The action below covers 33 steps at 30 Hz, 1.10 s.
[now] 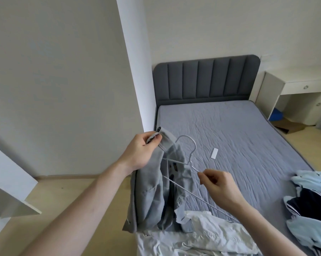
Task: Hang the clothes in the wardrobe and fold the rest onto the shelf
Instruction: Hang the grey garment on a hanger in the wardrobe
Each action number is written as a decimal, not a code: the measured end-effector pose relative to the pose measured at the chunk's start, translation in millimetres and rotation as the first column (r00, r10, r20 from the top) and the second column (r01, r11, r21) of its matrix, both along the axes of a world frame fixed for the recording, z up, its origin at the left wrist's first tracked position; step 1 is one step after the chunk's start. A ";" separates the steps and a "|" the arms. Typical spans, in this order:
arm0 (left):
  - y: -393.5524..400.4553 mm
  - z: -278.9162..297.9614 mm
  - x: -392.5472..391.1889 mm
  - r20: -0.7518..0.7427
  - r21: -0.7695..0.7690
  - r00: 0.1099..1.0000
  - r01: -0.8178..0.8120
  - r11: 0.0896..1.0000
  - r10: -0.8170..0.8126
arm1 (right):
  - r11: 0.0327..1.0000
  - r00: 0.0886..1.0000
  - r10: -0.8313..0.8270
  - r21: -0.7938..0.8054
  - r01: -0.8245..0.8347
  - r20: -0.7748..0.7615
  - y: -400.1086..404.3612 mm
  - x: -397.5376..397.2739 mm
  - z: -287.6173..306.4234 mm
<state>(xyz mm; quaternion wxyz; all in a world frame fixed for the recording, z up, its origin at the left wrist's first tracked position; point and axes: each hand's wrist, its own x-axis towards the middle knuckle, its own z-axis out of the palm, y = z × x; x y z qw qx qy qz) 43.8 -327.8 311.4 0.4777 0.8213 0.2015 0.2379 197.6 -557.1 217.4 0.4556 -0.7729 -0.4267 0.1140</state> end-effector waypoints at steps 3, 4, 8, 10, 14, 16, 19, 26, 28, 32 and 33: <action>-15.2 13.1 -3.1 0.034 -0.038 0.995 0.092 0.995 -0.091 | 0.990 0.991 -0.078 0.106 0.090 -0.111 6.7 -7.7 -3.9; -21.3 17.3 -6.0 0.026 -0.051 0.991 0.130 0.990 -0.129 | 0.983 0.984 -0.095 0.142 0.116 -0.149 7.6 -9.6 -2.8; -39.5 25.7 -19.0 -0.232 0.084 0.933 0.301 0.950 -0.275 | 0.947 0.963 -0.113 0.267 0.180 -0.246 6.0 -12.4 3.5; -46.3 26.1 -25.6 -0.374 0.123 0.883 0.349 0.929 -0.283 | 0.929 0.958 -0.105 0.318 0.190 -0.268 3.8 -11.4 6.6; -54.7 40.6 -35.7 -0.489 0.238 0.828 0.429 0.871 -0.275 | 0.894 0.953 -0.065 0.407 0.187 -0.295 0.5 -12.5 19.3; -54.4 51.6 -32.4 -0.318 0.305 0.918 0.335 0.891 -0.237 | 0.880 0.954 -0.037 0.443 0.172 -0.298 0.2 -14.0 26.8; -41.7 59.1 -17.0 -0.056 0.602 0.997 0.078 0.795 -0.056 | 0.866 0.958 -0.013 0.476 0.153 -0.285 2.1 -14.8 35.5; -7.4 63.7 17.5 -0.136 0.831 0.990 0.136 0.539 -0.040 | 0.880 0.974 0.055 0.472 0.057 -0.221 -2.4 -15.3 51.1; -1.1 66.4 19.3 -0.161 0.799 0.985 0.163 0.579 -0.054 | 0.900 0.978 0.033 0.432 0.060 -0.204 -8.8 -8.1 51.1; 6.2 60.8 15.4 -0.148 0.731 0.989 0.105 0.674 0.007 | 0.888 0.974 -0.185 0.402 0.222 -0.129 -22.4 7.5 50.6; 8.0 60.4 13.7 -0.142 0.707 0.989 0.072 0.703 0.041 | 0.868 0.960 -0.264 0.413 0.278 -0.091 -27.0 11.2 47.1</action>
